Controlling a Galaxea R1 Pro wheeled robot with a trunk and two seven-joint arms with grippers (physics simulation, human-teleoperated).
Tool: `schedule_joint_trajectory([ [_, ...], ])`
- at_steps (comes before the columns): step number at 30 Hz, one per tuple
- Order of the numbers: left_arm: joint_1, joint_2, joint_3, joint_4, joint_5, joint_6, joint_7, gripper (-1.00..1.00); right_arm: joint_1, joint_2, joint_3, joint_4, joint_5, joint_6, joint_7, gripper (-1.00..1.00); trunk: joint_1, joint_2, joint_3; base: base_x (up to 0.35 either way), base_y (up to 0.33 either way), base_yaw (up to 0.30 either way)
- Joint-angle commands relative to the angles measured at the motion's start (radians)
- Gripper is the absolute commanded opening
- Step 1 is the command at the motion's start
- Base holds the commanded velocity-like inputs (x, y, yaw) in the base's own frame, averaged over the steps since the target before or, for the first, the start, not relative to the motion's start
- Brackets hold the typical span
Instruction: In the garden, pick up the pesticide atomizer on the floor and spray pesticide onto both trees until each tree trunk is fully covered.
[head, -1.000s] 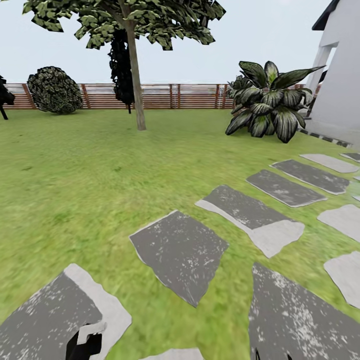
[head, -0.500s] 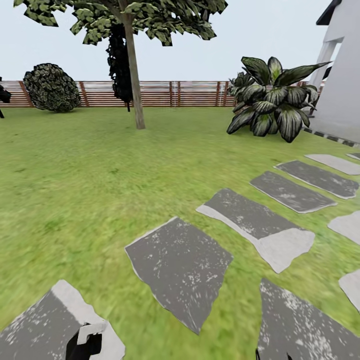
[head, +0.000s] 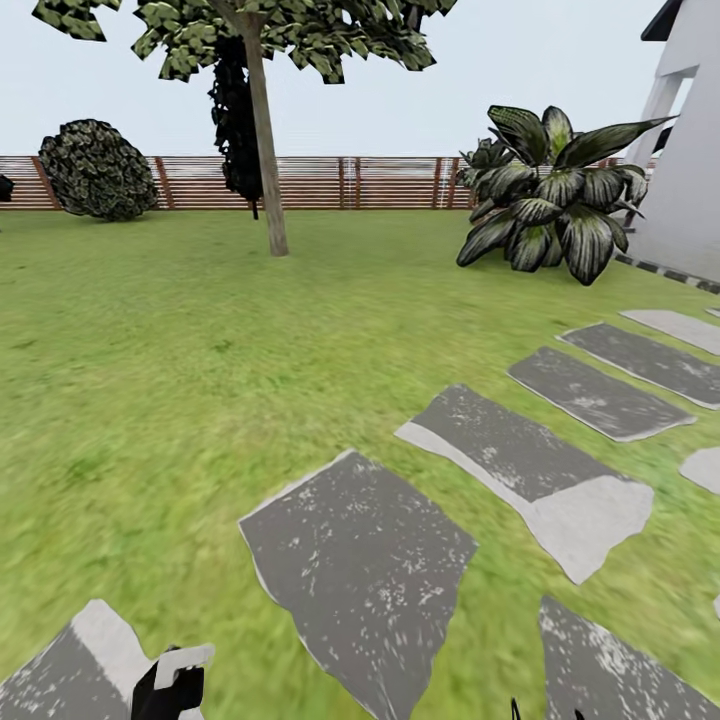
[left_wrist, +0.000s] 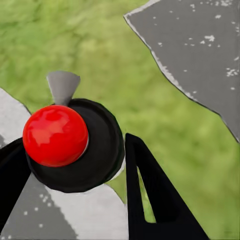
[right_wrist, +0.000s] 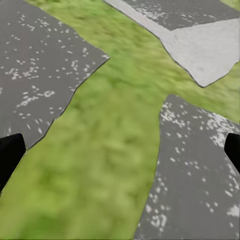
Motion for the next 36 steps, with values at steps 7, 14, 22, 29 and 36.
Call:
schedule_joint_trajectory([
  [7,-0.001,0.0,0.0,0.001,0.002,-0.003,0.001,-1.0,-0.001,0.0,0.0,0.001,0.001,-0.002,-0.002,1.0,0.0,0.0,-0.001,0.339,0.0,0.0],
  [14,-0.001,0.0,0.0,0.001,0.002,-0.003,0.001,-1.0,-0.001,0.0,0.0,0.001,0.001,-0.002,-0.002,1.0,0.0,0.0,-0.001,0.339,0.0,0.0],
  [22,-0.001,0.0,0.0,0.001,0.002,-0.003,0.001,-1.0,-0.001,0.0,0.0,0.001,0.001,-0.002,-0.002,1.0,0.0,0.0,-0.001,0.339,0.0,0.0],
  [29,-0.001,0.0,0.0,0.001,0.002,-0.003,0.001,-1.0,-0.001,0.0,0.0,0.001,0.001,-0.003,-0.002,1.0,0.0,0.0,-0.001,0.339,0.0,0.0],
  [36,0.0,0.0,0.0,0.0,0.002,-0.003,0.001,-1.0,-0.001,0.0,0.0,0.001,0.001,-0.002,-0.002,1.0,0.0,0.0,-0.001,0.339,0.0,0.0],
])
